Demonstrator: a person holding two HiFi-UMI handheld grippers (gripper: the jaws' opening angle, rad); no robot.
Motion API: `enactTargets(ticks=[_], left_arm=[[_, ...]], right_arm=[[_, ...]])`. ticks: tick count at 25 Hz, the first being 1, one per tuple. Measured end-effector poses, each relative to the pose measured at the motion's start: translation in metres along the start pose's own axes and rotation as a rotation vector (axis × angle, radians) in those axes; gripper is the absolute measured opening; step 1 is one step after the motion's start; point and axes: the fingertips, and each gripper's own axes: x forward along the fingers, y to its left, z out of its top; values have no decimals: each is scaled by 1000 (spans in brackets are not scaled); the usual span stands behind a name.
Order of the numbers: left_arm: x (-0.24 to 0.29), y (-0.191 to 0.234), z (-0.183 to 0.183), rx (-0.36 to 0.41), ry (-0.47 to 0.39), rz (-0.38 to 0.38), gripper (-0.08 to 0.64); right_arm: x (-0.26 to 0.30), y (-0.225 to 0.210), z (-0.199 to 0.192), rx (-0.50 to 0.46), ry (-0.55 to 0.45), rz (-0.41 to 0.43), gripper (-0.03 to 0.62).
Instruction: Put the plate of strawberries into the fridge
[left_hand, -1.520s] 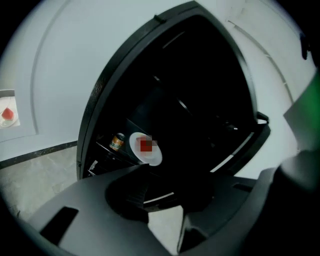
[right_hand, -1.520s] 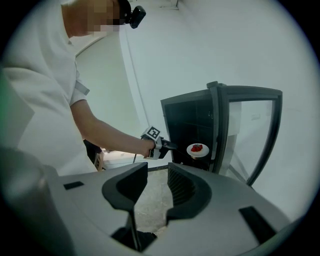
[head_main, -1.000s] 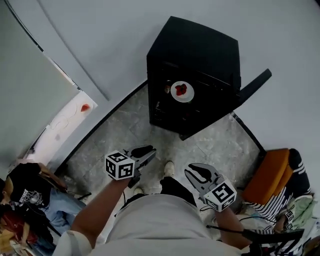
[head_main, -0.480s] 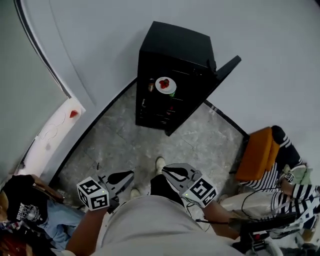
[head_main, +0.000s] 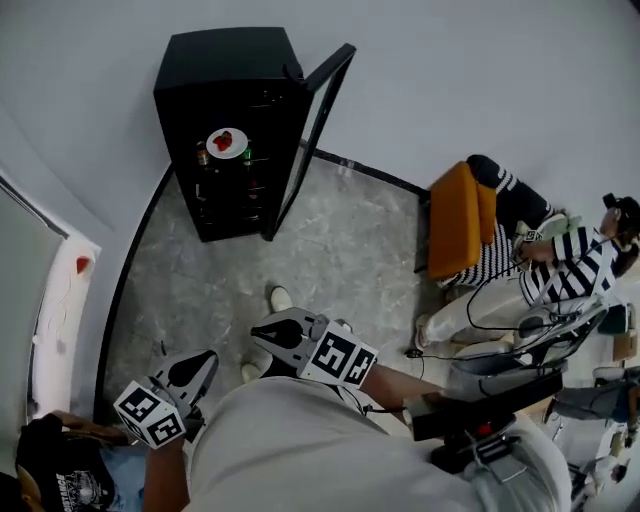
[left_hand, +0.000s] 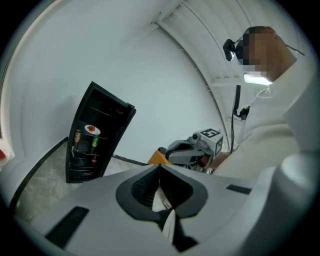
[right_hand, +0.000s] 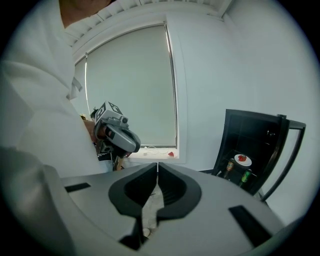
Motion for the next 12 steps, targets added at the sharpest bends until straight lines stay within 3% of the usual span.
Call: enactTargets(ticks=[12], left_arm=[[-8,-7,-10,-21,-8,5,14]], right_arm=[[-8,23,9,-23,-1,-11,18]])
